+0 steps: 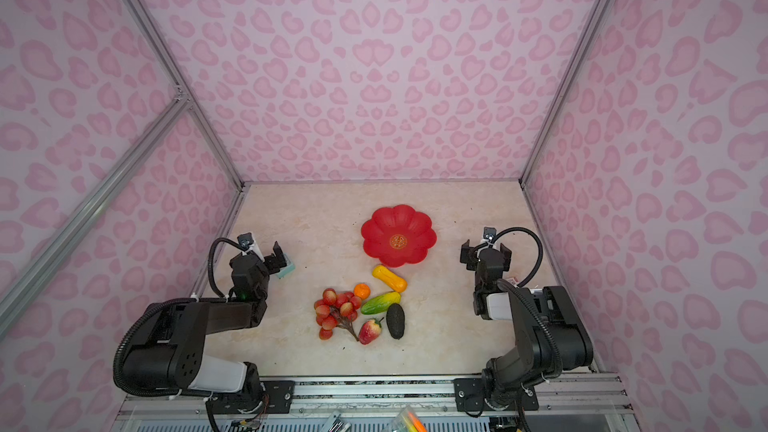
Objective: Place and organize the fake fruits in the fruit bowl
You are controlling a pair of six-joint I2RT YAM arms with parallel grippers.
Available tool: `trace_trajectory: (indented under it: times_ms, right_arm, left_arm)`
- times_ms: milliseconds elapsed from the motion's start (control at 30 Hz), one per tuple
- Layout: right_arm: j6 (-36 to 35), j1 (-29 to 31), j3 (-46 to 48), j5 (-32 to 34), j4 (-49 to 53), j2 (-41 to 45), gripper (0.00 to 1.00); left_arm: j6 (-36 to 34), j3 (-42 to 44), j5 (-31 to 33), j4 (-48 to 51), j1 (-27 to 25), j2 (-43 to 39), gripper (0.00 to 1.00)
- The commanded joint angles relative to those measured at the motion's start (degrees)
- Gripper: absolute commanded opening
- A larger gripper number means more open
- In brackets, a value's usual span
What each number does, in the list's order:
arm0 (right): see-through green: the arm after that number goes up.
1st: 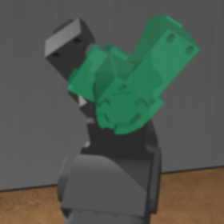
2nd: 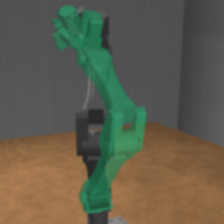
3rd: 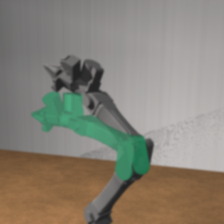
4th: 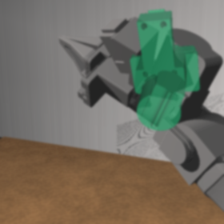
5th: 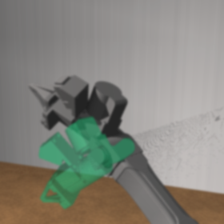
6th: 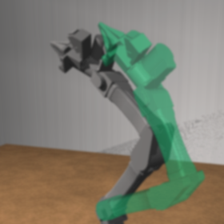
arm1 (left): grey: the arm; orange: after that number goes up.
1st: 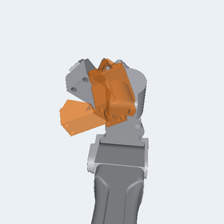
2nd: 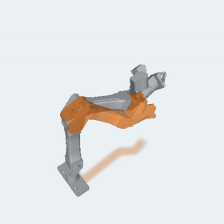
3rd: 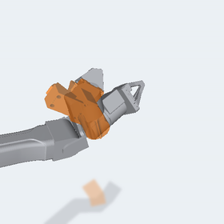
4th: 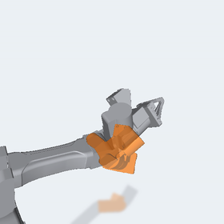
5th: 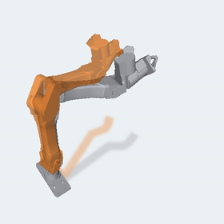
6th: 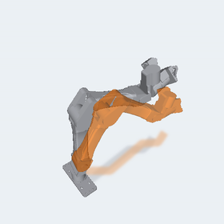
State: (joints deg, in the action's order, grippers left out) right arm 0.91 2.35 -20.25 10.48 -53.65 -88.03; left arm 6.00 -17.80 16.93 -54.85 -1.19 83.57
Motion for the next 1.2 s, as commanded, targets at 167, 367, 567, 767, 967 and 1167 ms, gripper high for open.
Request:
trace_trajectory:
  times_ms: [167,367,567,767,967,1167]
  right_arm:
    - [0.5,0.0,0.0,0.3,-0.4,-0.1,1.0]
    - [0.5,0.0,0.1,0.3,-0.5,0.0,1.0]
    - [0.5,0.0,0.0,0.3,-0.4,-0.1,1.0]
    - [0.5,0.0,0.0,0.3,-0.5,0.0,1.0]
    - [0.5,0.0,0.1,0.3,-0.5,0.0,1.0]
    - [0.1,0.0,0.7,0.1,-2.2,0.5,1.0]
  left_arm:
    - [-0.5,-0.5,0.5,-2.0,0.0,0.3,0.97]
    - [-0.5,-0.5,0.4,-2.0,0.1,0.3,0.97]
    - [-0.4,-0.4,0.4,-2.0,0.0,0.3,0.97]
    - [-0.4,-0.6,0.4,-1.9,0.0,0.4,0.97]
    - [-0.4,-0.6,0.4,-1.9,0.0,0.4,0.97]
    - [-0.4,-0.2,1.2,-2.3,-0.1,-0.6,0.97]
